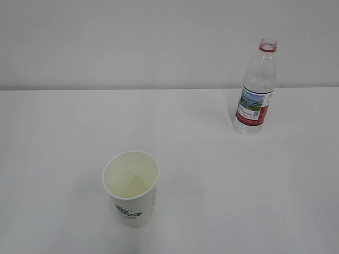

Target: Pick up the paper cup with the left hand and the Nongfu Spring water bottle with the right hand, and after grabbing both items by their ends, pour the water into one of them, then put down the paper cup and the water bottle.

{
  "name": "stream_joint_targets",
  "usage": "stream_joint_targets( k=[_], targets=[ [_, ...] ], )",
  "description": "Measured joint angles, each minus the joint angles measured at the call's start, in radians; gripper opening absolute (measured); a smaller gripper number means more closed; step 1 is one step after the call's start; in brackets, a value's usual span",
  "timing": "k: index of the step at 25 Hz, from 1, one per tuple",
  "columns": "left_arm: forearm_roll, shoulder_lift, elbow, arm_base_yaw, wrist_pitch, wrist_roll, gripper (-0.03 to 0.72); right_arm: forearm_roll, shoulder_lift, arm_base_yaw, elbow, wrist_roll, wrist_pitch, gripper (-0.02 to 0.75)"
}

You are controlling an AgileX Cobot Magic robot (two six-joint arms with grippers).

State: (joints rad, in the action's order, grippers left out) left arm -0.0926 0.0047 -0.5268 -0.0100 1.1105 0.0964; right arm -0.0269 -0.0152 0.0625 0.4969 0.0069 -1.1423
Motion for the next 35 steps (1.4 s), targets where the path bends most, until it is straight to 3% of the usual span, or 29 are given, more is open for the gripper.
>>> stream_joint_targets(
  k=[17,35],
  targets=[
    [-0.002,0.0,0.0,0.0,-0.005,0.0,0.562,0.0,0.0,0.0,0.02,0.0,0.015,0.552],
    [-0.01,0.0,-0.029,0.0,-0.254,0.0,0.561,0.0,0.0,0.0,0.049,0.0,0.198,0.551]
  ],
)
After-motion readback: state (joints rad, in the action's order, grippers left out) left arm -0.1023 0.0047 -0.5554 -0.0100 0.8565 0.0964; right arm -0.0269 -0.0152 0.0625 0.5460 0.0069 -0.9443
